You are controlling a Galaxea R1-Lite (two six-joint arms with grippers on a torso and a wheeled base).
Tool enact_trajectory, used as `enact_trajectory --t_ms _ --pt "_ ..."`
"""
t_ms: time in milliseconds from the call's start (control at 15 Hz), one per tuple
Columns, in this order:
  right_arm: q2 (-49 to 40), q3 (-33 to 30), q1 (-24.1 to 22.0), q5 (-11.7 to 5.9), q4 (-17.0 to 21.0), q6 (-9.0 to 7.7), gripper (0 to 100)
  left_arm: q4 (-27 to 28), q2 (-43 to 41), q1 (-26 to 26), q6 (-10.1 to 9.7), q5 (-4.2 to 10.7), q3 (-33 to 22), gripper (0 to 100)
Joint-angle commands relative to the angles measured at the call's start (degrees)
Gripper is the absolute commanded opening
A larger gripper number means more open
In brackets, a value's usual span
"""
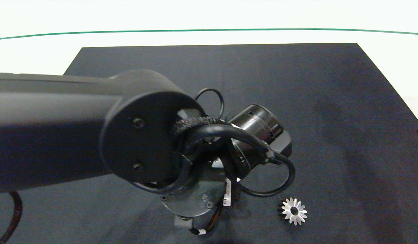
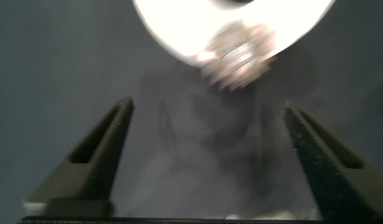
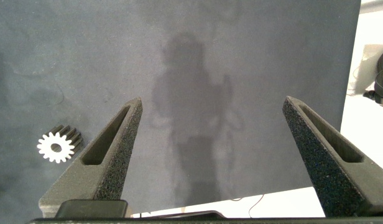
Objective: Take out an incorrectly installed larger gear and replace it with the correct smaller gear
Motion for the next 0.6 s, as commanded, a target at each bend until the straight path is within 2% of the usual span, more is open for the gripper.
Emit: enact_trajectory --t_ms 67,400,600 --pt "0.18 0.1 0.01 0.01 0.33 0.1 91 9.29 -8.8 3.77 -3.99 0.34 0.14 100" --pt "0.71 2.21 1.77 0.1 0.24 -0.16 91 18.78 -23.66 11.51 -4.17 0.34 -0.04 100" --pt "0.62 4.93 4.23 0.01 0.24 -0.86 91 19.74 -30.87 14.06 -4.96 0.34 4.18 100"
